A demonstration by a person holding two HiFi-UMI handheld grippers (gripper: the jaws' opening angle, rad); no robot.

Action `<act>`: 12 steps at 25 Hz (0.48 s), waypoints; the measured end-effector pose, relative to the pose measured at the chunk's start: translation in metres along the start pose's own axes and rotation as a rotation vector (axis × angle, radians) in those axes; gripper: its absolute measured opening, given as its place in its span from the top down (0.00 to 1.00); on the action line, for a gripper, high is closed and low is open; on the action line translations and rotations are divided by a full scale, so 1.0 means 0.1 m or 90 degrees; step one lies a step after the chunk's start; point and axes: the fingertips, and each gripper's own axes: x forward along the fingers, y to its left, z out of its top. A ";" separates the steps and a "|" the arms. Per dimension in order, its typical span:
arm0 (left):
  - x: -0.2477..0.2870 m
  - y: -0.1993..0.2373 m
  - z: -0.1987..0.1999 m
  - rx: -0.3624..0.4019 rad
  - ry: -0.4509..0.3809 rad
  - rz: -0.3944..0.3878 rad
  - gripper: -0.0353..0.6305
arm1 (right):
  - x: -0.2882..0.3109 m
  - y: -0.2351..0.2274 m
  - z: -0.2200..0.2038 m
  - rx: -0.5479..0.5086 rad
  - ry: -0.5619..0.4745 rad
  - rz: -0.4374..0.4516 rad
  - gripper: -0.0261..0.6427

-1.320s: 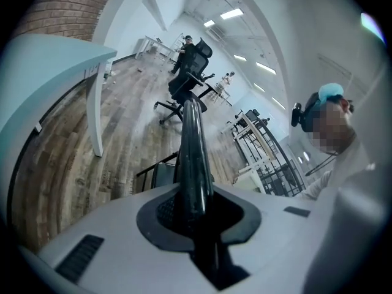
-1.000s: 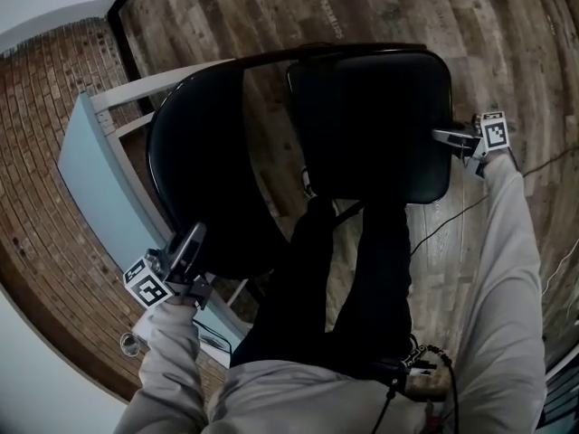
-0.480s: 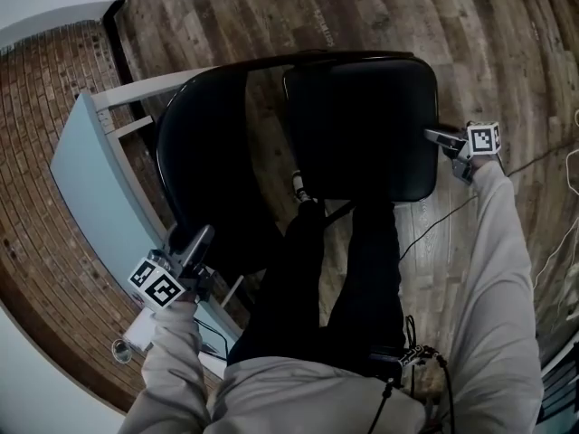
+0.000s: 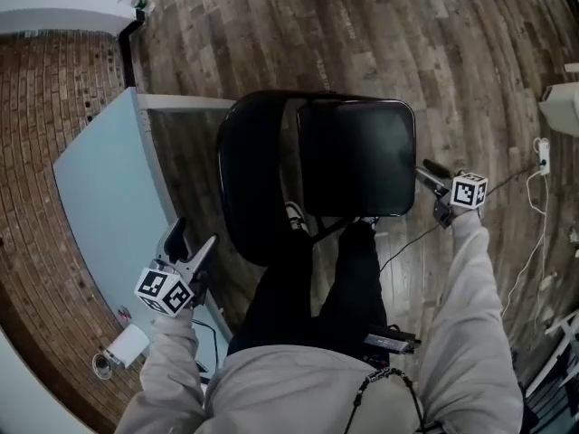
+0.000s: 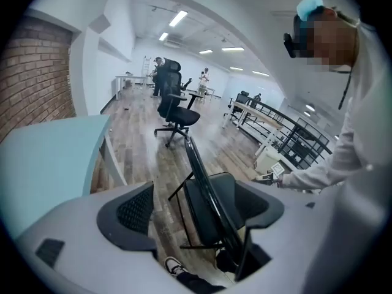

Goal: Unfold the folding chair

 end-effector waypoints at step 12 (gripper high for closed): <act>-1.28 -0.09 1.05 0.045 -0.197 -0.080 0.37 | -0.14 4.28 1.30 -0.283 -0.234 -0.043 0.52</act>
